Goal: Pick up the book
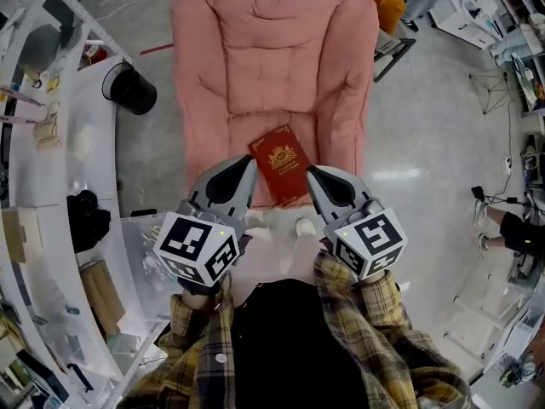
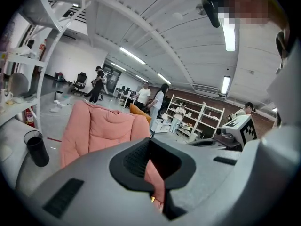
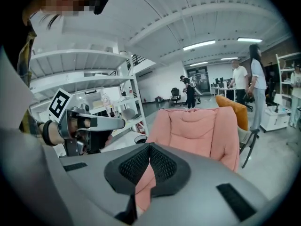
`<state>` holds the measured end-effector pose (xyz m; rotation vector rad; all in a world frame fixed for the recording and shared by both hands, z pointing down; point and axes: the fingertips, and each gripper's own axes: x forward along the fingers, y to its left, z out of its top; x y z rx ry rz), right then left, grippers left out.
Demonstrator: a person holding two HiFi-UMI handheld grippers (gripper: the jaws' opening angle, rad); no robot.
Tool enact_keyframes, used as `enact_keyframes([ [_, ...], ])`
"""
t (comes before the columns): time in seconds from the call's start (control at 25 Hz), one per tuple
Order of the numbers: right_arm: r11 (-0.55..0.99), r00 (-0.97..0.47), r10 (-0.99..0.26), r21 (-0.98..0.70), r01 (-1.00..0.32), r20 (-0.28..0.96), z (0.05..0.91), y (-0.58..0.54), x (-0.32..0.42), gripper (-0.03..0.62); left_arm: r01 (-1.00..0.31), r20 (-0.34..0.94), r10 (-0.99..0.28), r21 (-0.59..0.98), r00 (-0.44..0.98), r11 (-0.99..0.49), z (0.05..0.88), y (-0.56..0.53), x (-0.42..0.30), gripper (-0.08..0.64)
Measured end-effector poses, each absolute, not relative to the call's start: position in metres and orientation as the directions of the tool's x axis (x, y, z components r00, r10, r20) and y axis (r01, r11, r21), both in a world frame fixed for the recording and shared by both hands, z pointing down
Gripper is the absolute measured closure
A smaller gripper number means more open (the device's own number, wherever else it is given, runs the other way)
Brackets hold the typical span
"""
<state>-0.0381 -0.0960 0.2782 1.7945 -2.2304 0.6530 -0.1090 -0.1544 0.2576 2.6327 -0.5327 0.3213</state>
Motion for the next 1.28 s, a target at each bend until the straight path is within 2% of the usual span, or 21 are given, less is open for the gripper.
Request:
enact_keyframes([
  [0.24, 0.007, -0.123, -0.876, -0.244, -0.97, 0.466, 0.304, -0.092, -0.031, 0.574, -0.318, 0.365, -0.167, 0.406, 0.916, -0.857, 0.293, -0.158, -0.1, 0.557],
  [0.48, -0.066, -0.09, -0.848, -0.273, -0.96, 0.522, 0.34, -0.079, -0.025, 0.574, -0.271, 0.415, -0.059, 0.474, 0.908, -0.838, 0.341, -0.144, -0.084, 0.557],
  [0.8, -0.081, -0.119, -0.809, -0.309, -0.948, 0.576, 0.397, -0.074, -0.01, 0.574, -0.32, 0.479, -0.001, 0.585, 0.878, -0.745, 0.428, -0.126, -0.072, 0.557],
  [1.28, -0.077, -0.155, -0.778, -0.337, -0.938, 0.609, 0.493, -0.086, 0.019, 0.574, -0.376, 0.554, 0.073, 0.65, 0.829, -0.66, 0.558, -0.105, -0.06, 0.557],
])
